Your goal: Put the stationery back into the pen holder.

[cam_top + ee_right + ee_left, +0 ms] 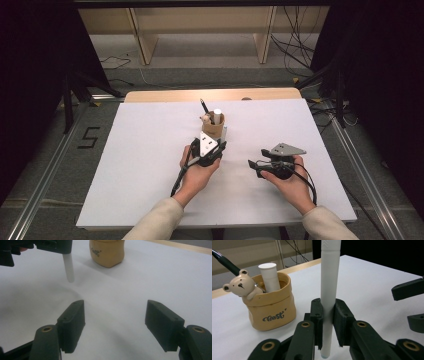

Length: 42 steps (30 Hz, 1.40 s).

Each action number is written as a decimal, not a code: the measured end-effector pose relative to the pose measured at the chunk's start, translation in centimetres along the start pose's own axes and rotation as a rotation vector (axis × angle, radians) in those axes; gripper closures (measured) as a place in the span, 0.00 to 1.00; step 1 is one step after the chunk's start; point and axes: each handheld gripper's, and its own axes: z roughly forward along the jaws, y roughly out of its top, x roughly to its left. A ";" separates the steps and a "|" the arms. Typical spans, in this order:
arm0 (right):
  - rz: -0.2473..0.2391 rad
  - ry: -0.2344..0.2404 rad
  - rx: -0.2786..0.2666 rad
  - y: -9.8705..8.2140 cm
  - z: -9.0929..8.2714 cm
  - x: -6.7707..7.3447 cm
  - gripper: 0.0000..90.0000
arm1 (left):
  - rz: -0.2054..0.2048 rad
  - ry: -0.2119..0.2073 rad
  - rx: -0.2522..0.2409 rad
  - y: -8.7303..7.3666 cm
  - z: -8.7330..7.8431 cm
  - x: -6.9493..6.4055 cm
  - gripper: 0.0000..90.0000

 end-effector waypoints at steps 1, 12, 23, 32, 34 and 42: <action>0.001 0.001 0.004 -0.1 -0.1 -0.1 0.35 | -0.006 0.002 -0.005 0.0 0.0 0.0 0.87; 0.017 -0.007 0.019 -1.1 -0.8 -0.3 0.32 | -0.006 0.010 -0.004 0.3 0.1 0.5 0.87; 0.022 -0.009 0.022 -1.4 -1.0 -0.3 0.32 | -0.005 0.017 -0.009 1.0 0.3 1.0 0.87; 0.019 -0.010 0.030 -1.4 -0.9 -0.3 0.32 | -0.017 0.028 -0.014 1.2 0.4 1.7 0.87; 0.020 -0.010 0.030 -1.4 -0.9 -0.3 0.32 | -0.013 0.028 -0.012 1.3 0.4 1.7 0.87; 0.022 -0.012 0.027 -1.5 -0.8 -0.3 0.32 | -0.012 0.037 -0.024 1.5 0.7 2.0 0.87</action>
